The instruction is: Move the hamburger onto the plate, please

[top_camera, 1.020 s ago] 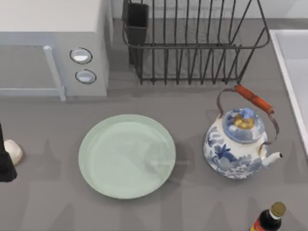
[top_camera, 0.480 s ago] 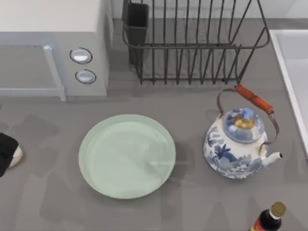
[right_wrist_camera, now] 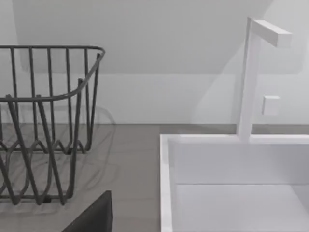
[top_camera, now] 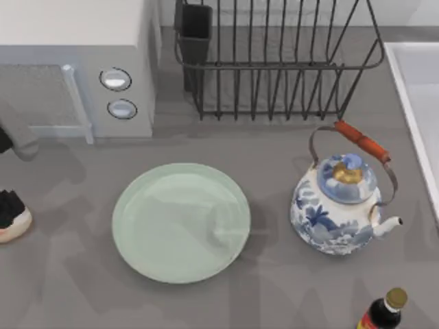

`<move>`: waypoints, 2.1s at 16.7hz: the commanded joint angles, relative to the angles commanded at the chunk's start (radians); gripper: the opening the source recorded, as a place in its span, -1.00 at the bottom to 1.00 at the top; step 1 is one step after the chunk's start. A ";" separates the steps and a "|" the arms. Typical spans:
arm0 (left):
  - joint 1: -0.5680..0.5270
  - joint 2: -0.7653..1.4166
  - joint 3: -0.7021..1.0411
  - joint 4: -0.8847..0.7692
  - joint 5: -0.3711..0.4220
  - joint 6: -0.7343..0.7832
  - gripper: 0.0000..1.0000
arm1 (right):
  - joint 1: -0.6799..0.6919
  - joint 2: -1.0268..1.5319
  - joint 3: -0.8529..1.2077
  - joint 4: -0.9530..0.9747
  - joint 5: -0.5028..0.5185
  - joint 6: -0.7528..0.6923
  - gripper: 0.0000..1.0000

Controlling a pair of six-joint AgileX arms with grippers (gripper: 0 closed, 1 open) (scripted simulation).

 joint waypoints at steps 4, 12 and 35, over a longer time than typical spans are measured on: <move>0.008 0.178 0.137 -0.094 0.002 0.111 1.00 | 0.000 0.000 0.000 0.000 0.000 0.000 1.00; 0.005 0.214 0.165 -0.109 0.002 0.135 1.00 | 0.000 0.000 0.000 0.000 0.000 0.000 1.00; 0.012 0.366 0.012 0.195 0.003 0.140 -0.06 | 0.000 0.000 0.000 0.000 0.000 0.000 1.00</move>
